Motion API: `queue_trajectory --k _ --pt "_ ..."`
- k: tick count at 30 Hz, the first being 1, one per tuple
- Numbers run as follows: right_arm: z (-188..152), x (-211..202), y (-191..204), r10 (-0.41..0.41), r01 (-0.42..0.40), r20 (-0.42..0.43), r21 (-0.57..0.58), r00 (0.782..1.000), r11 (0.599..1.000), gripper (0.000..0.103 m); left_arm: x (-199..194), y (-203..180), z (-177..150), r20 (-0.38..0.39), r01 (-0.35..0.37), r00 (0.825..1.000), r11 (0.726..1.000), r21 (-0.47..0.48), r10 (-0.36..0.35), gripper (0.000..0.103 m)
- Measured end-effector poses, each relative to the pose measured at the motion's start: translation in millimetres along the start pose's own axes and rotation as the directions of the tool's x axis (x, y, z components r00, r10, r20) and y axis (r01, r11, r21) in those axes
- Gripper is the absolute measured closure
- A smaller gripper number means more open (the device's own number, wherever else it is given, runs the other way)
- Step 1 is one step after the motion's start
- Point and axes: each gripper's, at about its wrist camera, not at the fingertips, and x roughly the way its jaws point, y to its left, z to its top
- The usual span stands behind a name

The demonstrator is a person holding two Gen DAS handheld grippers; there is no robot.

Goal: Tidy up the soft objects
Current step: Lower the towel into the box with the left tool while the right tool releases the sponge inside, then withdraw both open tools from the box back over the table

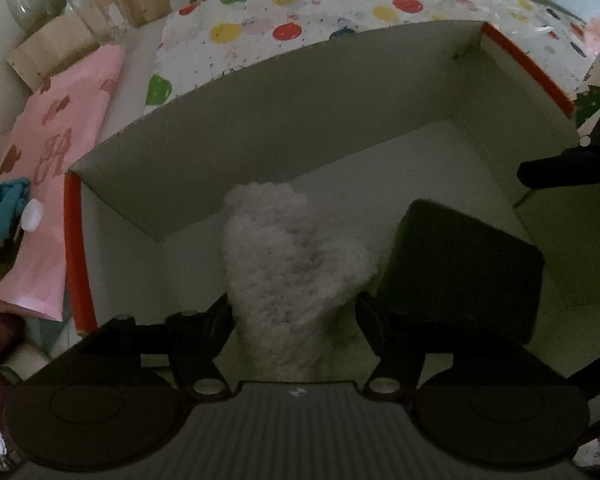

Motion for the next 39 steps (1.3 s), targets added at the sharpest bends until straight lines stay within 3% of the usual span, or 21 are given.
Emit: queue_trajectory --k 5,14,22,25,33,39 --pt "-4.3 -13.0 -8.1 0.011 -0.012 0.028 0.048 1.000 0.999 0.004 -13.1 -2.7 -1.7 0.041 -0.022 0.999 1.000 0.009 0.022 0.032" --pt "-16.7 -56.0 -14.1 0.009 -0.021 0.134 0.091 0.991 0.996 0.001 -57.4 -3.3 -12.0 0.162 -0.017 0.987 0.999 -0.045 0.024 0.031" --pt "-36.5 -97.0 -22.8 -0.008 -0.027 0.203 0.168 0.979 0.985 0.000 -100.0 -18.1 -23.6 0.281 0.009 0.960 0.999 -0.036 0.002 0.031" --pt "-45.8 -112.4 -26.0 -0.017 -0.027 0.226 0.189 0.974 0.982 0.000 -111.0 -22.1 -27.6 0.309 0.025 0.951 0.998 -0.051 -0.008 0.025" --pt "-72.7 -150.1 -33.7 -0.085 0.009 0.280 0.263 0.956 0.965 0.000 -140.7 -41.5 -42.6 0.387 0.043 0.922 0.998 -0.037 -0.025 0.021" --pt "-100.5 -174.9 -45.9 -0.130 0.018 0.317 0.333 0.939 0.943 0.000 -158.6 -66.8 -49.4 0.439 0.100 0.894 0.995 -0.010 -0.086 0.019"
